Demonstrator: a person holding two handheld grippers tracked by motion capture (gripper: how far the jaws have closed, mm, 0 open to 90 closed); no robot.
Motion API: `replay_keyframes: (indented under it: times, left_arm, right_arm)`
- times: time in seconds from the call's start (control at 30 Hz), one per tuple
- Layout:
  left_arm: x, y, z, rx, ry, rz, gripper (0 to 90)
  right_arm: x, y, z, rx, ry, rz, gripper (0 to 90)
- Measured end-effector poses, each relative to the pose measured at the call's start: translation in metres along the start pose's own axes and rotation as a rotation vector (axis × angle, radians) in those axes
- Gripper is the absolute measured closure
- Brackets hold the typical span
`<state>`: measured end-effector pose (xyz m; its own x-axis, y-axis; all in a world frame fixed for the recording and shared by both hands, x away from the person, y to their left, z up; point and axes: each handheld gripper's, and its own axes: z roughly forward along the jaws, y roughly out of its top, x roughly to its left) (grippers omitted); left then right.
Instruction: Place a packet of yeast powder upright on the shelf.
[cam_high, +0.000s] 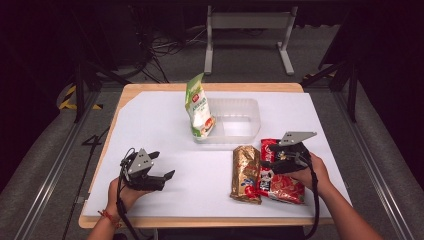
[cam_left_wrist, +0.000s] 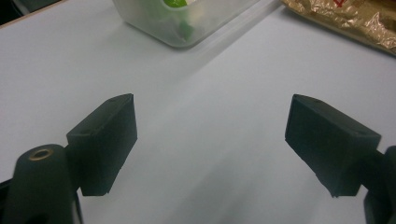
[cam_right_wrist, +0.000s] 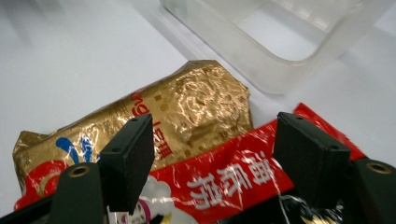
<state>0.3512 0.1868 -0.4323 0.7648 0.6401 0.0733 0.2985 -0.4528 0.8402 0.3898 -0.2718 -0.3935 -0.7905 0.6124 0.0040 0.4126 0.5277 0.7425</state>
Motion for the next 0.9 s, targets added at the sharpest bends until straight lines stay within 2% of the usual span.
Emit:
replay_keyframes:
  times: [0.07,0.1,0.27,0.3,0.4,0.47,0.53,0.7,0.8,0.9]
  left_arm:
    - [-0.002,-0.002,0.000,0.014,0.008,0.011,17.5]
    - [-0.004,-0.003,-0.001,0.020,0.006,0.010,17.4]
    - [-0.010,-0.007,-0.004,0.030,0.015,0.017,17.4]
    - [-0.011,-0.008,-0.004,0.029,0.014,0.020,17.5]
    - [-0.015,-0.009,-0.007,0.036,0.014,0.027,17.5]
    - [-0.016,-0.011,-0.008,0.041,0.013,0.019,17.5]
    - [-0.016,-0.013,-0.009,0.046,0.012,0.010,17.5]
    - [-0.017,-0.015,-0.010,0.054,0.020,0.013,17.4]
    - [-0.018,-0.014,-0.009,0.052,0.014,0.017,17.4]
    - [-0.018,-0.013,-0.007,0.061,0.010,0.031,17.3]
  right_arm:
    - [0.001,0.004,0.009,0.027,0.019,0.001,33.4]
    - [0.002,0.006,0.014,0.043,0.010,-0.007,33.6]
    - [-0.002,0.012,0.027,0.072,0.026,0.023,37.2]
    - [-0.003,0.013,0.029,0.079,0.037,0.029,37.3]
    - [-0.005,0.016,0.035,0.096,0.029,0.046,37.3]
    - [-0.007,0.019,0.040,0.113,0.018,0.046,37.4]
    - [-0.008,0.021,0.045,0.128,0.030,0.056,37.4]
    - [-0.011,0.024,0.054,0.158,0.036,0.072,36.4]
    - [-0.014,0.026,0.057,0.171,0.021,0.091,34.5]
    - [-0.018,0.026,0.060,0.185,0.042,0.100,34.5]
